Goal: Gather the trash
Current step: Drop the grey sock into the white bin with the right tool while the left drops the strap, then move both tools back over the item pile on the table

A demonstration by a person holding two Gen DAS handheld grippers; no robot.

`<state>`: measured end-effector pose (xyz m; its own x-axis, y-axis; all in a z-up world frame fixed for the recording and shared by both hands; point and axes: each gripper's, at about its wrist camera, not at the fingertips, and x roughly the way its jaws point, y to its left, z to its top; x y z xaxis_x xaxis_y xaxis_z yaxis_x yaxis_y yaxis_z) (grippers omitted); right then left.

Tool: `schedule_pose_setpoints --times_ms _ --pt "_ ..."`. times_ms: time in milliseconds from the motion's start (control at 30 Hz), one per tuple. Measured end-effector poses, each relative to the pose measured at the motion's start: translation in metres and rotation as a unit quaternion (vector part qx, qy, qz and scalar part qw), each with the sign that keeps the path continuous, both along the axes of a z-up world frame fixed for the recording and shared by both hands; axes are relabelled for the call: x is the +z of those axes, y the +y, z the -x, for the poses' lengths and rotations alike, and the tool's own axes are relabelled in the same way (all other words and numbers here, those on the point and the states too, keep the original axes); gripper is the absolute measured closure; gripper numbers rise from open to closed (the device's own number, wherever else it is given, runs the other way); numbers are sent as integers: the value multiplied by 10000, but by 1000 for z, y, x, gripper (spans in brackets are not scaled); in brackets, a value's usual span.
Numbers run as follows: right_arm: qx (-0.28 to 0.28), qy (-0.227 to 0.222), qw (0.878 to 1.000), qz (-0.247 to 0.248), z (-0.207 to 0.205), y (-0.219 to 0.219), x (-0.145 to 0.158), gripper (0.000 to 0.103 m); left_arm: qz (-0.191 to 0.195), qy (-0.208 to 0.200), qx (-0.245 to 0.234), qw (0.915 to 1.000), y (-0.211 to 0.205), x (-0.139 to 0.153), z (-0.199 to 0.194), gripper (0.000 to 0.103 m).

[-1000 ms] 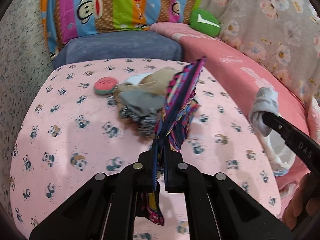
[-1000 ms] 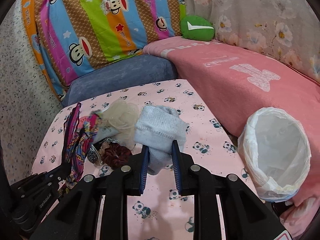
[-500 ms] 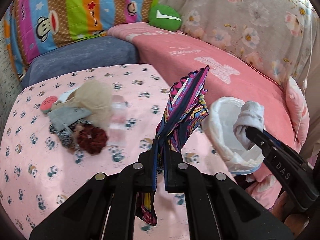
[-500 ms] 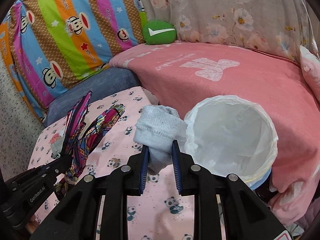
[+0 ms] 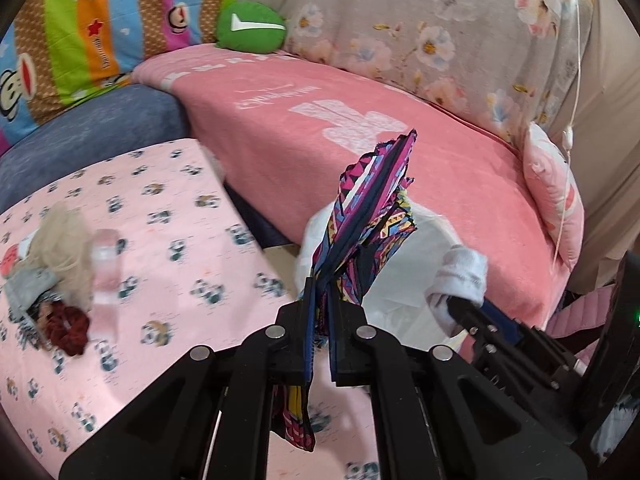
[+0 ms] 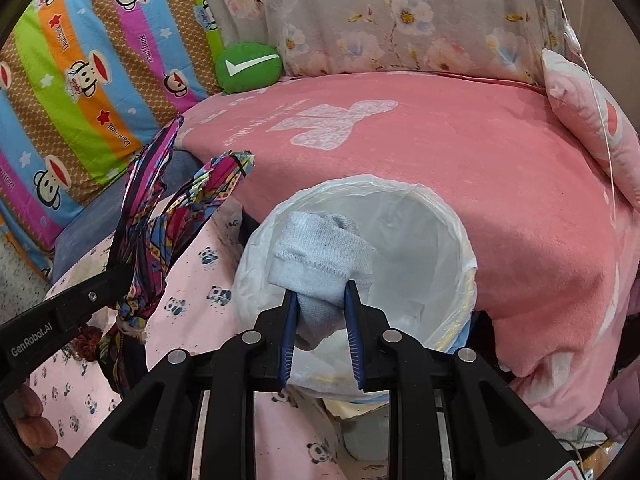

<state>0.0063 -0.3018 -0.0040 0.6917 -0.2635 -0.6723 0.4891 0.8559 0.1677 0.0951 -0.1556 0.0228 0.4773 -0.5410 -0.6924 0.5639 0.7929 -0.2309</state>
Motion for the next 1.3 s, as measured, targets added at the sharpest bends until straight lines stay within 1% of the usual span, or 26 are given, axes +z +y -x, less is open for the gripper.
schedule_pose_setpoints --times_ms 100,200,233,267,300,333,400,467,600,700,833,967,1100,1167,1200,1300 --pt "-106 28 9999 5 1 -13 -4 81 -11 15 -158 9999 -24 -2 -3 98" --pt "-188 61 9998 7 -2 -24 -8 79 -35 11 -310 9995 -44 -5 -6 95" --pt "-204 73 9998 0 -3 -28 -9 77 -57 12 -344 9994 -51 -6 -9 90" --pt "-225 79 9997 -2 -4 -31 -10 77 -56 4 -351 9994 -55 -7 -10 86" --pt "-250 77 9997 -9 -6 -34 -11 77 -46 -38 -317 9995 -59 -7 -12 75" --pt "-270 72 9996 -29 -8 -37 -12 76 -57 -89 -236 9997 -60 -7 -14 57" --pt "-288 77 9995 -70 -11 -41 -13 71 -46 -198 -58 9998 -59 -5 -15 43" --pt "-313 56 9995 -41 -11 -42 -13 62 -112 -309 42 9995 -54 -5 -16 42" --pt "-249 57 9997 26 -13 -36 -12 60 -294 -369 241 9986 -42 -7 -23 42" --pt "-180 60 9998 -2 -14 -31 -13 60 -314 -332 387 9982 -29 -9 -25 42" --pt "-79 75 9999 13 -13 -21 -12 53 -352 -261 574 9974 -10 -15 -26 42" --pt "20 86 9999 58 -13 -8 -10 51 -412 -211 762 9960 9 -21 -25 42" --pt "141 101 9998 91 -13 5 -8 48 -429 -75 954 9945 32 -28 -25 41" --pt "207 106 9997 102 -14 12 -7 48 -444 -42 1062 9933 42 -29 -23 39" --pt "250 109 9996 110 -14 17 -7 48 -463 -39 1139 9924 48 -30 -23 35" --pt "378 130 9991 146 -16 31 -6 47 -509 -100 1307 9901 66 -29 -20 34"
